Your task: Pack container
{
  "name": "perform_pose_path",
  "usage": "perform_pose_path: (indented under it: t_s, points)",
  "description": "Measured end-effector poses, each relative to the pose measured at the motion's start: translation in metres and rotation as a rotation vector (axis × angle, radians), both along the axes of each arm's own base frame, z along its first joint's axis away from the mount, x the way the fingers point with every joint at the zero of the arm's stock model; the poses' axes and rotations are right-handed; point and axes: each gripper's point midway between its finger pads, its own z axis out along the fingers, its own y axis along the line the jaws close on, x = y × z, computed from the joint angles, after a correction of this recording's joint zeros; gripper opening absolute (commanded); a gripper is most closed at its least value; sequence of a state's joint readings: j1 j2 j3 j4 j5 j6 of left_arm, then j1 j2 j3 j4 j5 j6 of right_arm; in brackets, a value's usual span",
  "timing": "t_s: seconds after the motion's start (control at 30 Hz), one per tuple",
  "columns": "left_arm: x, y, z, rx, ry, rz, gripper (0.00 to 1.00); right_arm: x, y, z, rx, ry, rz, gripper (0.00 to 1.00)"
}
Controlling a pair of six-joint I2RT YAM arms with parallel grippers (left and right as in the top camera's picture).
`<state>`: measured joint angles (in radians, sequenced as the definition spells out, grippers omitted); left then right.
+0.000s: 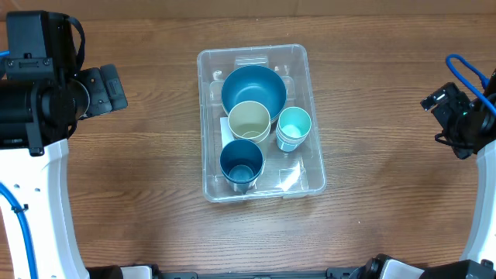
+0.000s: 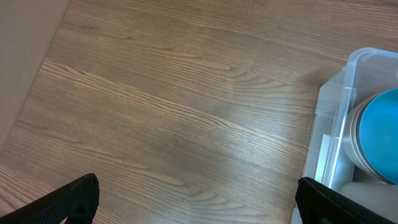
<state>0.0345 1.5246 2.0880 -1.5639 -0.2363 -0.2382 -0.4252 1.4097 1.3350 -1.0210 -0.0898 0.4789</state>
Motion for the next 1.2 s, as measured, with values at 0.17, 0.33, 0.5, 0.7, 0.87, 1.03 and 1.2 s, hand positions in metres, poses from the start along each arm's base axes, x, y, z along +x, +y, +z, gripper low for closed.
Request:
perform_pose_path:
  t_s: [0.17,0.33,0.5,0.7,0.87,1.03,1.2]
  points:
    - [0.000,0.000,0.000,0.000,0.001,0.000,1.00,0.000,0.000,0.000,0.000,0.000,0.000,1.00]
    - [0.000,0.000,0.000,0.000,0.001,0.000,1.00,0.000,0.001,0.001,-0.002,-0.002,0.004,1.00]
    - [0.000,0.000,0.000,0.000,0.001,0.000,1.00,-0.003,0.029,0.033,-0.049,-0.087,0.077,1.00]
    - [0.000,0.000,0.000,0.000,0.001,0.000,1.00,-0.037,0.074,0.109,-0.207,-0.308,0.187,1.00]
    - [0.000,0.000,0.000,0.000,0.002,0.000,1.00,-0.070,0.085,0.151,-0.317,-0.530,0.202,1.00]
    - [0.000,0.000,0.000,0.000,0.002,0.000,1.00,-0.103,0.086,0.129,-0.367,-0.632,0.188,1.00]
    - [-0.001,0.000,-0.001,0.000,0.004,0.000,1.00,-0.114,0.094,0.071,-0.390,-0.645,0.248,1.00]
